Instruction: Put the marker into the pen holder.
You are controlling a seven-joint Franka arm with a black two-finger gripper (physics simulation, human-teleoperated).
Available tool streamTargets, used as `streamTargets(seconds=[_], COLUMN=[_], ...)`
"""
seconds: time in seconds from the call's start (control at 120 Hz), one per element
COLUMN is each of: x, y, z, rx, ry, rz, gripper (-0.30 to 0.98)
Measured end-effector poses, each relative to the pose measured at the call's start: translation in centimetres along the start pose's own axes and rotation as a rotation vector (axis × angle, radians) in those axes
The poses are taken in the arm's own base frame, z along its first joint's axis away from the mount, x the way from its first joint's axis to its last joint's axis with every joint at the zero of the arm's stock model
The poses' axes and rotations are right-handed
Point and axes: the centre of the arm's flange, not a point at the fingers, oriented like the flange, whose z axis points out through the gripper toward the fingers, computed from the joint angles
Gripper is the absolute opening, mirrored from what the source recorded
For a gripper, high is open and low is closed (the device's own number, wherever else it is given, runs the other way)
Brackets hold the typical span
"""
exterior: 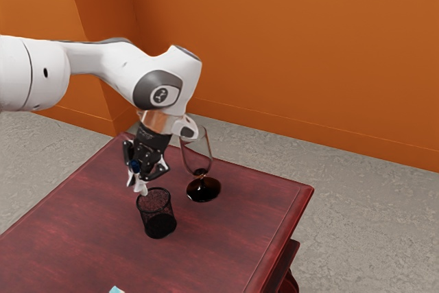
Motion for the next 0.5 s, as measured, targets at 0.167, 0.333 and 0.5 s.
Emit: streamTargets(seconds=[0.167, 0.333, 0.5], x=[0.4, 0.5, 0.1], y=[0.9, 1.9, 1.9], z=[0.2, 0.5, 0.0], rx=[-0.004, -0.013, -0.043], ry=[0.009, 0.006, 0.013], rz=[0.012, 0.025, 0.019], gripper=[-0.05, 0.0, 0.35])
